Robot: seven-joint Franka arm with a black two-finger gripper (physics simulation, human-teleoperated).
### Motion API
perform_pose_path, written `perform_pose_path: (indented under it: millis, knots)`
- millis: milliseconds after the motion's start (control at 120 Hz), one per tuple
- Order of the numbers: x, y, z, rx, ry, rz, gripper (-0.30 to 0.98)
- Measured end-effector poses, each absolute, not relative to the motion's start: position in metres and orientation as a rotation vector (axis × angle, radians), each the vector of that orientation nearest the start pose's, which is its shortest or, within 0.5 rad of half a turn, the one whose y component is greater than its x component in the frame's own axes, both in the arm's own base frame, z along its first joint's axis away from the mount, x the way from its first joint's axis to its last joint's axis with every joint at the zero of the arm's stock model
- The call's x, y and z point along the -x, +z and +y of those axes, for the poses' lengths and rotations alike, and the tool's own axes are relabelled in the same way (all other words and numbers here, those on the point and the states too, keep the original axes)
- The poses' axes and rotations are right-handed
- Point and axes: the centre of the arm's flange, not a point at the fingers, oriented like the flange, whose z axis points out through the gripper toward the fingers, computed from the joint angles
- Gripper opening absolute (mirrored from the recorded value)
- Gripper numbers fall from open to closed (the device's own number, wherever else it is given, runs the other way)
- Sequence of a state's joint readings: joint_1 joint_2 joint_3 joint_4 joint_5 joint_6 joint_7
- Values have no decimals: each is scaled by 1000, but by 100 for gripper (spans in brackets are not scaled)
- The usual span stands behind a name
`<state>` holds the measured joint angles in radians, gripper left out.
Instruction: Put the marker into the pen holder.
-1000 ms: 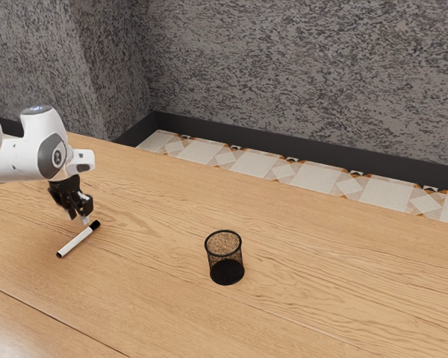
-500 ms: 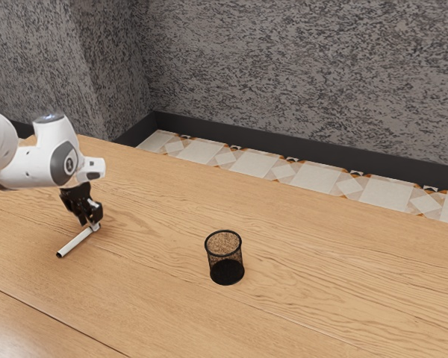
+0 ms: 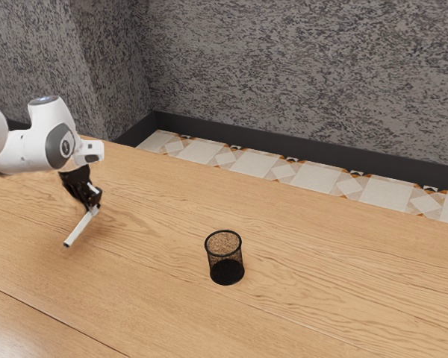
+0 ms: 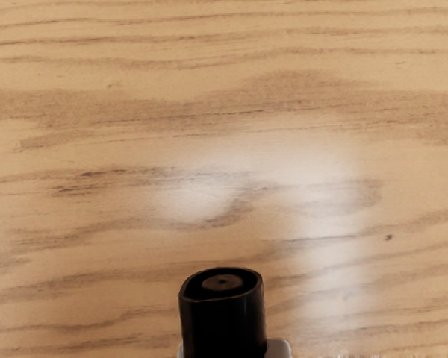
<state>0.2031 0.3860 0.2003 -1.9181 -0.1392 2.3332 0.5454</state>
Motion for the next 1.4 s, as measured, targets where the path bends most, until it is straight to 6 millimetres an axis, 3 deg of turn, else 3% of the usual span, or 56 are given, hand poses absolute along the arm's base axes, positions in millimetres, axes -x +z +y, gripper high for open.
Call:
perform_pose_path:
  millis: [125,233,592,767,850,1025,1400]
  knots:
    - [-593,379,171,3142,-174,270,-9]
    - [-601,414,101,3141,-212,445,-10]
    - [-625,484,-71,3125,-388,834,-10]
    - [-618,484,-137,3142,-391,978,-10]
    - [-618,470,-148,3165,-356,989,-10]
    - [-628,431,-145,3199,-274,949,-10]
    - [-641,404,-152,3238,-275,905,-10]
